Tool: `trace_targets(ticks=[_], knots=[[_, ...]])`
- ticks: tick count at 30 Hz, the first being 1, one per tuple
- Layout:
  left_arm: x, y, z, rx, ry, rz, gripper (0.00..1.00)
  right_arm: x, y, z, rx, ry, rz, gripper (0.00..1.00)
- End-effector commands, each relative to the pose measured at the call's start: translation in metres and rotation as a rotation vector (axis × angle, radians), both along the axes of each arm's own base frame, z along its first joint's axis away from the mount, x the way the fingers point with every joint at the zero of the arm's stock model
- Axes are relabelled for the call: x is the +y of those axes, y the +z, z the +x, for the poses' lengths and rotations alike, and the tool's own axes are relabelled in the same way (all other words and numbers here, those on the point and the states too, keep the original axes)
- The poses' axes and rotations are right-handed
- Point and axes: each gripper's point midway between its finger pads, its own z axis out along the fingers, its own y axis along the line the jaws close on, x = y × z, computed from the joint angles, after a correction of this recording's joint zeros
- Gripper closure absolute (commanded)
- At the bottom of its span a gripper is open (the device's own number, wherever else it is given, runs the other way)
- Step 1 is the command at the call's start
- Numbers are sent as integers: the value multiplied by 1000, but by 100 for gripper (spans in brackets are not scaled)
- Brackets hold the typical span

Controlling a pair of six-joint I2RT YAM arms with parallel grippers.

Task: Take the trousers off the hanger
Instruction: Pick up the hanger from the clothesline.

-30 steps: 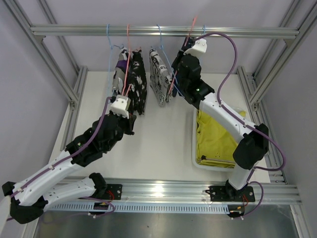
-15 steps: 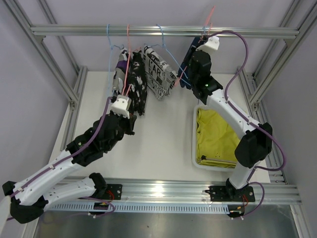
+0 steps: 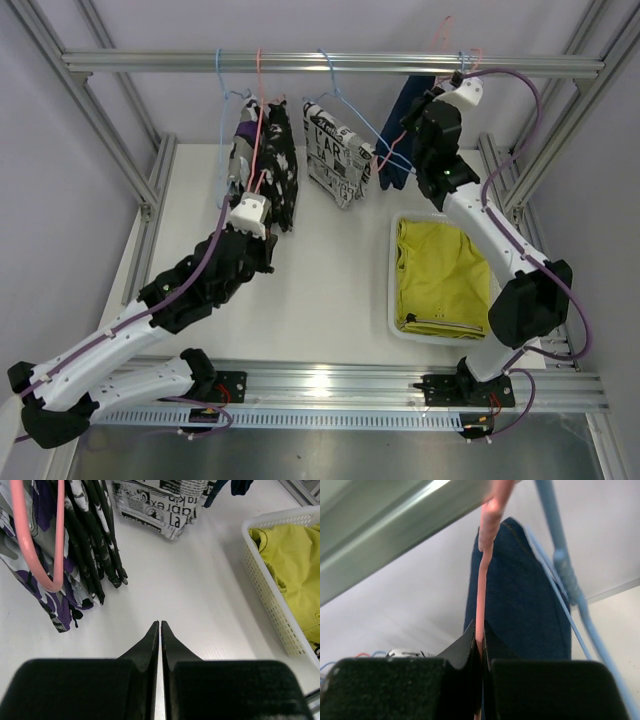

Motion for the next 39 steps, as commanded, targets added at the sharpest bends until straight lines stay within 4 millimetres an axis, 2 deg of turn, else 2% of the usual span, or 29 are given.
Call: trace_targets(ticks=[1, 17, 20, 25, 30, 35, 39], knots=[[-2, 4, 1, 1, -1, -21, 96, -52, 60, -19, -153, -104, 39, 100], [-3, -1, 1, 19, 2, -15, 95, -89, 57, -37, -134, -91, 59, 100], [-2, -1, 2, 17, 5, -10, 95, -89, 57, -37, -121, -57, 41, 100], [-2, -1, 2, 18, 7, -11, 95, -73, 53, -38, -73, 98, -5, 100], [-2, -2, 2, 20, 5, -9, 94, -64, 48, -43, -10, 205, -71, 100], [-3, -1, 1, 20, 0, -14, 94, -83, 45, -48, 25, 187, -91, 100], [-3, 0, 0, 22, -1, -15, 95, -86, 39, -53, 51, 193, -97, 100]])
